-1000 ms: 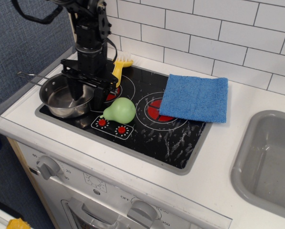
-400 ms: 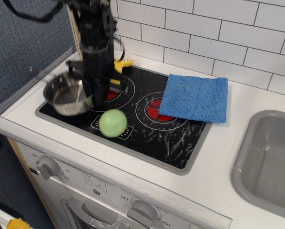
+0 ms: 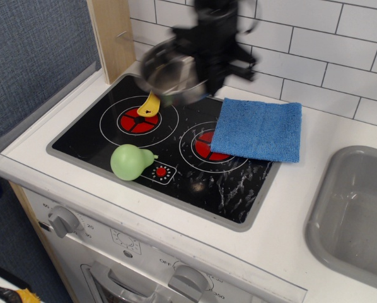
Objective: Move the pot to the towel
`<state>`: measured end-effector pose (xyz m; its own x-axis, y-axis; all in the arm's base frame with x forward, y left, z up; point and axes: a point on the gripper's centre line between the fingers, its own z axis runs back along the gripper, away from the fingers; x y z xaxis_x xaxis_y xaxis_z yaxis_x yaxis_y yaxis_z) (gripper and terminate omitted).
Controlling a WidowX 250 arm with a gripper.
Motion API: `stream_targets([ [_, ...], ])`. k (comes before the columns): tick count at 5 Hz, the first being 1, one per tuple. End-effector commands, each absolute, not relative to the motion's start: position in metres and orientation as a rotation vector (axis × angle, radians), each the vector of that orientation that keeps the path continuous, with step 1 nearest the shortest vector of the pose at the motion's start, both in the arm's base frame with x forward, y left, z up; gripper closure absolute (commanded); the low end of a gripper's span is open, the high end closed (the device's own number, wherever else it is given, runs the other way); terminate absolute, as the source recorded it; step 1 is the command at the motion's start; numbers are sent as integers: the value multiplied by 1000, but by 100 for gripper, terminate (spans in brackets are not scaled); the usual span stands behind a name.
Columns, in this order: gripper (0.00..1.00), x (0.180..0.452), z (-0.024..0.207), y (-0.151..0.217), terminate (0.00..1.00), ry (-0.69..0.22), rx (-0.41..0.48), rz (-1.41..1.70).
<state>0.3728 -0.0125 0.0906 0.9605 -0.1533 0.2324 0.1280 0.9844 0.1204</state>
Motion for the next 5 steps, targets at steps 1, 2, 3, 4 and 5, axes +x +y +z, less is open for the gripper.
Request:
stream_targets([
  [1, 100, 388, 84, -101, 0, -210, 107, -231],
  [2, 100, 382, 70, -112, 0, -157, 115, -214],
  [3, 100, 378, 62, -110, 0, -125, 129, -180],
  [4, 100, 377, 58, -100, 0, -110, 147, -147],
  [5, 100, 378, 52, -92, 0, -90, 164, -123],
])
